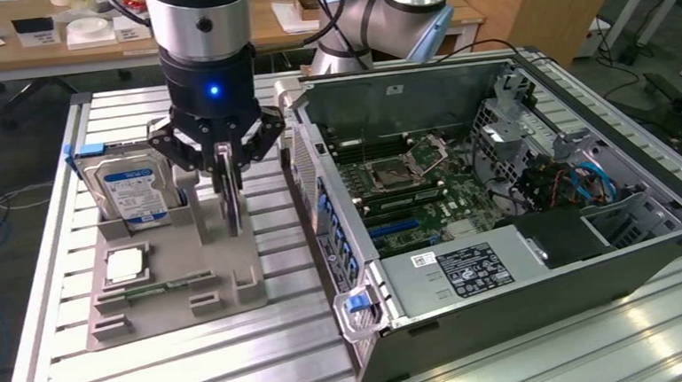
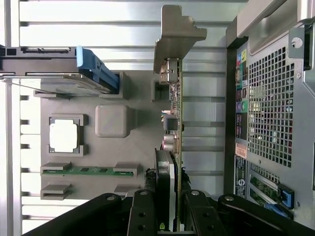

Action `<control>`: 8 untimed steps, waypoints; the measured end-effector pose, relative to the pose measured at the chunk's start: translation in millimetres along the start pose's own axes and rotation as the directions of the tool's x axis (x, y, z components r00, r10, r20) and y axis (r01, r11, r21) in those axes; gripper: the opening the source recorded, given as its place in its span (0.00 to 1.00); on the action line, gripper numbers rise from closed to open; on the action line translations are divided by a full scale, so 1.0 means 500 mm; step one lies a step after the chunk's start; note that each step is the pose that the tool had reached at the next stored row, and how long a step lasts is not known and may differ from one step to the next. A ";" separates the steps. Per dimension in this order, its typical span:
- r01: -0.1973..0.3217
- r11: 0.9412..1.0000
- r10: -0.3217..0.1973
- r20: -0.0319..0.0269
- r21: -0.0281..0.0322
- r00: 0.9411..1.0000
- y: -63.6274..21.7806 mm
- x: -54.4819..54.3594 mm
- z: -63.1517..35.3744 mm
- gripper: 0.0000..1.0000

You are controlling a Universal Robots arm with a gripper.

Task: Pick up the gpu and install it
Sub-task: 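Pick up the gpu and move the gpu toward the slot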

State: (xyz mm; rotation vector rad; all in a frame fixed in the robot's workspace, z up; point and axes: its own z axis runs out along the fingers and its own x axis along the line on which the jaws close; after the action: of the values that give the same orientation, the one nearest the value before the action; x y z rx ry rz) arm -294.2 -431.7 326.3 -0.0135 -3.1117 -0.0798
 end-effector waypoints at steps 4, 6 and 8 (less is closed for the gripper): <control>0.000 1.000 0.000 0.000 0.000 1.000 0.001 0.000 -0.015 0.28; 0.000 1.000 0.000 0.000 -0.001 1.000 0.001 0.001 -0.021 0.28; 0.000 1.000 0.000 0.000 -0.001 1.000 0.001 0.001 -0.025 0.28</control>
State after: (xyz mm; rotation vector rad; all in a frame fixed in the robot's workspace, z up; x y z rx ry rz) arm -294.2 -431.7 338.6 -0.0134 -3.1116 -0.0811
